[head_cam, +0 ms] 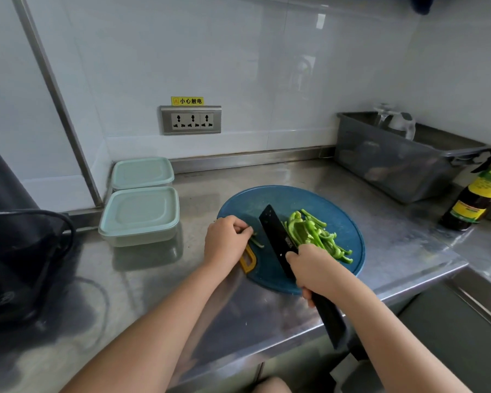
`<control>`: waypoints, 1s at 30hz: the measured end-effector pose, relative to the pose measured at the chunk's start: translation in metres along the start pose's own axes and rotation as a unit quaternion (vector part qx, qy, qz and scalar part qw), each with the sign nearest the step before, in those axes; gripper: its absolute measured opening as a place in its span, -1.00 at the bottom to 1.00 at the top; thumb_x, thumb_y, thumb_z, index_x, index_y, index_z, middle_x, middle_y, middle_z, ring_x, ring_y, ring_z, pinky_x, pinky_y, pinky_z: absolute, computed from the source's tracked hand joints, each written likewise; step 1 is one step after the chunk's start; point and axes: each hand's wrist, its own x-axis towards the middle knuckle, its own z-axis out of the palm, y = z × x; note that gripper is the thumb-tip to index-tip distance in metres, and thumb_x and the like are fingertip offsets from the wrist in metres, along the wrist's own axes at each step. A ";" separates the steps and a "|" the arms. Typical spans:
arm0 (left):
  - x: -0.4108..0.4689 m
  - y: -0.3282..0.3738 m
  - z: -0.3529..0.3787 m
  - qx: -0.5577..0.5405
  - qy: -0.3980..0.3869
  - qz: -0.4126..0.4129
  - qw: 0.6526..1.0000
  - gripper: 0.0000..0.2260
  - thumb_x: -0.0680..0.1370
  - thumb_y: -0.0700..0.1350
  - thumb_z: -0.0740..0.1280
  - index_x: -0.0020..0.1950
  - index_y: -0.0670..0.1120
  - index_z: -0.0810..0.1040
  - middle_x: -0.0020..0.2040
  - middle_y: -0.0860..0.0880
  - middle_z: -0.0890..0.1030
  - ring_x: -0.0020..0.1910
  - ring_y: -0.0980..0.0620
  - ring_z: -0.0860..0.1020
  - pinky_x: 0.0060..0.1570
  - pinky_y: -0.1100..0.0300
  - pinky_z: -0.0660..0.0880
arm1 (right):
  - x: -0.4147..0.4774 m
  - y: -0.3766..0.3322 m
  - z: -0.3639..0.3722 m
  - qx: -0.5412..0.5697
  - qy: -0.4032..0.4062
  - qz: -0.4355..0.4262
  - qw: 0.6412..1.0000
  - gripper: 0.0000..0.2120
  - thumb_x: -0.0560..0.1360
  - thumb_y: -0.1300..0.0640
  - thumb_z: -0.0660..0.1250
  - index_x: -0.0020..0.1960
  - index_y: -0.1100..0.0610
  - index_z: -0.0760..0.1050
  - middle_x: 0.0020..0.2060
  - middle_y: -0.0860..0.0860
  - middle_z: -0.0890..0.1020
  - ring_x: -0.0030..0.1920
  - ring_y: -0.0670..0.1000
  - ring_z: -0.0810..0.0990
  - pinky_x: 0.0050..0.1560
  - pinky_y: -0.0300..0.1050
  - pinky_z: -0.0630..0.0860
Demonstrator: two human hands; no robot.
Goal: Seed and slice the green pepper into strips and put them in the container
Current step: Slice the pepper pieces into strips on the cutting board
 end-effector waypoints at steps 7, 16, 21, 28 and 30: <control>-0.007 0.012 -0.004 -0.012 -0.040 0.051 0.998 -0.89 0.51 -0.07 0.37 -0.01 -0.06 0.58 -0.20 0.07 0.62 -0.17 0.12 0.59 -0.13 0.27 0.48 | -0.006 0.005 -0.040 0.128 -0.046 -0.008 0.991 -0.74 0.61 0.07 0.10 -0.19 0.19 0.29 -0.56 0.05 0.34 -0.67 -0.02 0.28 -0.57 -0.26 0.32; -0.018 0.021 0.000 -0.038 -0.071 0.193 0.978 -0.80 0.58 -0.18 0.23 0.19 -0.02 0.48 0.02 0.03 0.62 -0.11 0.17 0.57 -0.05 0.26 0.51 | 0.000 0.018 -0.077 0.082 0.007 -0.085 0.993 -0.81 0.54 0.21 0.17 -0.24 0.20 0.30 -0.54 0.07 0.36 -0.63 0.01 0.29 -0.56 -0.21 0.34; -0.023 0.031 -0.010 -0.016 0.024 0.267 0.963 -0.66 0.59 -0.12 0.20 0.37 -0.09 0.40 0.27 -0.02 0.47 0.26 0.12 0.40 0.24 0.49 0.23 | 0.002 0.026 -0.083 -0.213 0.164 -0.176 0.947 -0.85 0.51 0.18 0.16 -0.22 0.14 0.25 -0.38 0.04 0.43 -0.38 0.14 0.48 -0.47 -0.16 0.32; -0.039 0.077 -0.018 0.136 -0.069 0.397 0.905 -0.49 0.58 -0.02 0.17 0.52 0.05 0.12 0.54 0.04 0.01 0.51 0.05 -0.14 0.45 0.13 -0.24 | 0.000 0.029 -0.086 -0.410 0.258 -0.259 0.836 -0.78 0.49 0.24 0.25 -0.03 0.11 0.18 -0.30 0.01 0.50 -0.32 0.14 0.50 -0.38 -0.09 0.31; -0.043 0.083 -0.012 0.210 -0.113 0.383 0.892 -0.38 0.56 0.01 0.21 0.52 0.16 -0.05 0.54 0.04 -0.23 0.48 0.00 -0.33 0.40 0.04 -0.33 | -0.003 0.028 -0.087 -0.434 0.256 -0.289 0.814 -0.79 0.51 0.25 0.24 0.02 0.13 0.21 -0.22 0.02 0.54 -0.25 0.12 0.57 -0.39 -0.11 0.27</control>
